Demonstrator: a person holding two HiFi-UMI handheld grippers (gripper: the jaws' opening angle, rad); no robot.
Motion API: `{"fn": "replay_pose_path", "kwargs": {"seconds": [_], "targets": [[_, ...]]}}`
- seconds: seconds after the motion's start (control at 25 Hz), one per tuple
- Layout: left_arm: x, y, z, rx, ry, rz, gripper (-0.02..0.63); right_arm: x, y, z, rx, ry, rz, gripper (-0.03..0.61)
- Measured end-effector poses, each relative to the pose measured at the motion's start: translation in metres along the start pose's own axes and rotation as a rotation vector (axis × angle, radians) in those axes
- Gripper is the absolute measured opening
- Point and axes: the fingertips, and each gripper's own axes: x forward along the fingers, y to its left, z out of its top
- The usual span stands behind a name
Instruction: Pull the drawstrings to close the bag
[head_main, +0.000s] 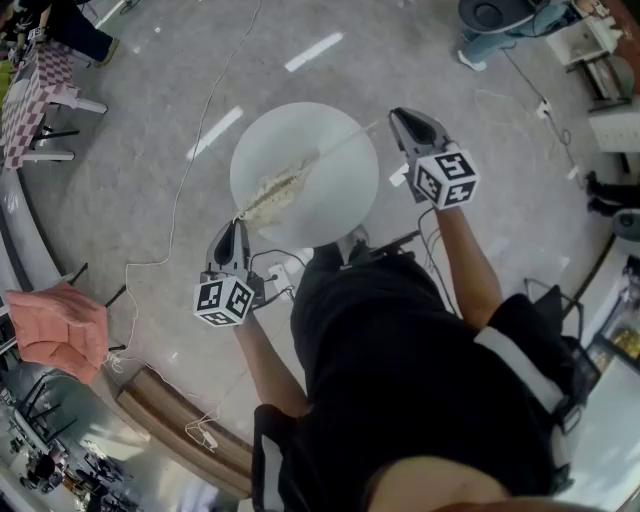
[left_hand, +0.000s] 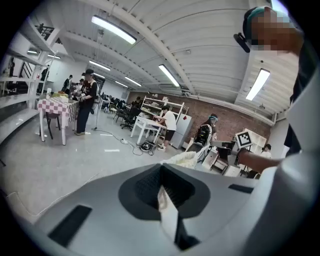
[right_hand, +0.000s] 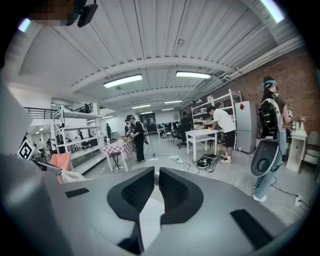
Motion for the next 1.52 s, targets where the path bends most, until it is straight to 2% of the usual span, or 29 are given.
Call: {"fn": "replay_pose_path", "kwargs": {"seconds": [0.12,0.28,0.4,0.48,0.92,1.36,1.52], "targets": [[-0.002,0.006,-0.015,-0.009,0.033,-0.005,0.002,0.001,-0.002,-0.008,0.031,0.022,0.008,0.028],[-0.014,0.018,-0.028,-0.011,0.067,0.011,-0.002,-0.003,-0.022,-0.016,0.08,0.026,-0.044,0.028],[-0.021,0.013,-0.027,-0.041,0.056,-0.044,-0.002,-0.003,-0.029,-0.019,0.049,0.044,-0.038,0.028],[-0.019,0.015,-0.025,-0.056,0.051,-0.048,-0.003,-0.002,-0.028,-0.018,0.026,0.053,-0.03,0.028],[-0.034,0.04,-0.053,-0.199,0.038,0.041,-0.003,-0.004,-0.033,-0.037,0.078,0.088,-0.055,0.028],[-0.041,0.044,-0.052,-0.242,0.013,0.075,-0.003,-0.004,-0.032,-0.042,0.102,0.088,-0.059,0.026],[-0.034,0.031,-0.045,-0.201,-0.005,0.087,-0.003,-0.005,-0.022,-0.041,0.079,0.087,-0.041,0.026]]}}
